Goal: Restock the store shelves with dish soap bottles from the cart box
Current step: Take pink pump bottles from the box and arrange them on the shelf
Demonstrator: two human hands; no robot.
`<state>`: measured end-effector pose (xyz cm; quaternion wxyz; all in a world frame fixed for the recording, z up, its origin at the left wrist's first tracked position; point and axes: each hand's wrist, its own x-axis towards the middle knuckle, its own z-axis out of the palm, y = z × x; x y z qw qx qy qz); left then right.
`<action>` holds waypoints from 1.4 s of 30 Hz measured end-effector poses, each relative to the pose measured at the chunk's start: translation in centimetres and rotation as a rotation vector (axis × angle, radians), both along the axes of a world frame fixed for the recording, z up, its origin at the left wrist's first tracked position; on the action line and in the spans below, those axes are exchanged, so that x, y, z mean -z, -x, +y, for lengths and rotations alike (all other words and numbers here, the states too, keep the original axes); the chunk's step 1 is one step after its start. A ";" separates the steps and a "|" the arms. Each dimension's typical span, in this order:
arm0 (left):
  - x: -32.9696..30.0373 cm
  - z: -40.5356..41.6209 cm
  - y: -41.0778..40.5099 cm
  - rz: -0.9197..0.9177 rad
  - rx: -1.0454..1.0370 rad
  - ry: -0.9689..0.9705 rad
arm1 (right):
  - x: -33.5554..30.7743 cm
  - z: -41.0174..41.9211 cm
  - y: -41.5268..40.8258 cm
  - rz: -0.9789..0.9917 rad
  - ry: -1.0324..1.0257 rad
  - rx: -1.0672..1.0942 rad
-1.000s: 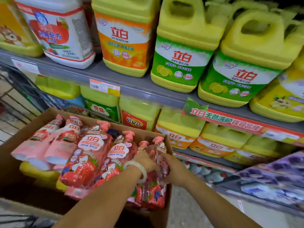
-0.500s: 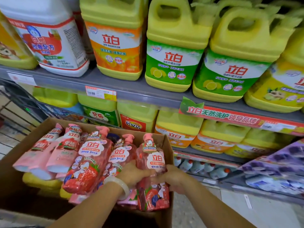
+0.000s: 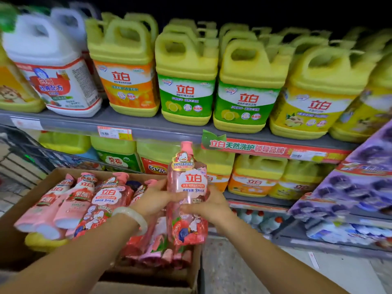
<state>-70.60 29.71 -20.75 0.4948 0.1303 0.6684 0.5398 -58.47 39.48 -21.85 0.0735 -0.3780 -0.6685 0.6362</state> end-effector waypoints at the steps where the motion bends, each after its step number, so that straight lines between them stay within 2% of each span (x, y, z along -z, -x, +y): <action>1: -1.5 0.5 -1.0 0.030 0.017 -0.036 | -1.3 0.4 -1.1 0.025 -0.029 0.016; 8: -9.7 6.4 -12.7 0.196 0.138 -0.237 | -10.9 5.3 -15.2 0.160 -0.348 0.112; 18: -20.5 20.2 -37.1 0.325 0.356 -0.518 | -21.1 14.2 -41.5 0.311 -0.587 0.456; 24: -27.1 28.0 -48.1 0.395 0.536 -0.684 | -26.9 18.9 -53.2 0.351 -0.696 0.632; 32: -34.9 39.9 -57.8 0.519 0.660 -0.891 | -34.3 28.8 -62.5 0.386 -0.820 0.782; 38: -41.3 50.6 -61.5 0.526 0.660 -0.969 | -40.9 40.3 -66.1 0.385 -0.899 0.715; 42: -45.3 58.5 -63.1 0.613 0.604 -1.015 | -44.6 48.5 -67.4 0.457 -0.918 0.696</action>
